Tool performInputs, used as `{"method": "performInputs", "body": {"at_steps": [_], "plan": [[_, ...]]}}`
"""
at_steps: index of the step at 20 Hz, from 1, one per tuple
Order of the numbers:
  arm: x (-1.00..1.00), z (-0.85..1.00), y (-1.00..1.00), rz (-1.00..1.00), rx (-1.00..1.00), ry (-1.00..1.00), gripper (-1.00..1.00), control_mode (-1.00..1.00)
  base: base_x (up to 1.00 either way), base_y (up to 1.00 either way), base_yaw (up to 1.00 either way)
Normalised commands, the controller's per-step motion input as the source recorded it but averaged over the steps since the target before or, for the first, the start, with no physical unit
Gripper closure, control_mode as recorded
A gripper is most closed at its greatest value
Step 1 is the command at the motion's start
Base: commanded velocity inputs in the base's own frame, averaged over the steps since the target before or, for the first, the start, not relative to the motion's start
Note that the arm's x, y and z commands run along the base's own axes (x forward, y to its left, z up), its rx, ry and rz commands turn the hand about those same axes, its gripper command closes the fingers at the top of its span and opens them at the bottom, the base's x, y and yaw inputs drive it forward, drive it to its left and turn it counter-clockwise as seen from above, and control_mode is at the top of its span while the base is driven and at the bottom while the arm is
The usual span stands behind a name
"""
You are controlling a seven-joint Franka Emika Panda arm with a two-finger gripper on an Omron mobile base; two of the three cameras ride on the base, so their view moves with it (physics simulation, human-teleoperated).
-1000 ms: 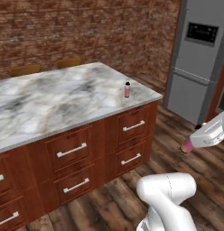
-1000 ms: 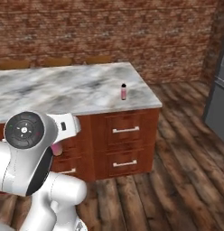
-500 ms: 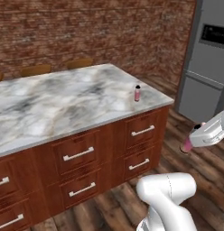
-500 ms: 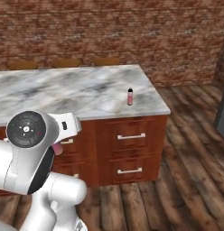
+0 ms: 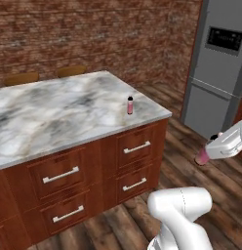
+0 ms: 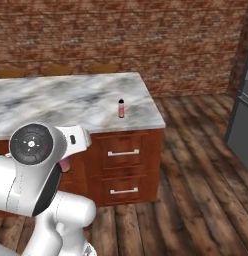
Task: Move the drinks to the dining counter.
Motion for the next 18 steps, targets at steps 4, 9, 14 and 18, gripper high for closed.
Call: {"method": "performInputs", "body": {"at_steps": [4, 9, 14, 18], "plan": [[0.0, 0.0, 0.0, 0.0, 0.0, 0.0, 1.0, 1.0, 0.18, -0.28, 0.02], [0.0, 0.0, 0.0, 0.0, 0.0, 0.0, 1.0, 1.0, 0.37, -0.1, 0.02], [0.0, 0.0, 0.0, 0.0, 0.0, 0.0, 1.0, 1.0, 0.63, -0.31, 0.02], [0.0, 0.0, 0.0, 0.0, 0.0, 0.0, 1.0, 1.0, 0.8, -0.57, 0.01]]}}
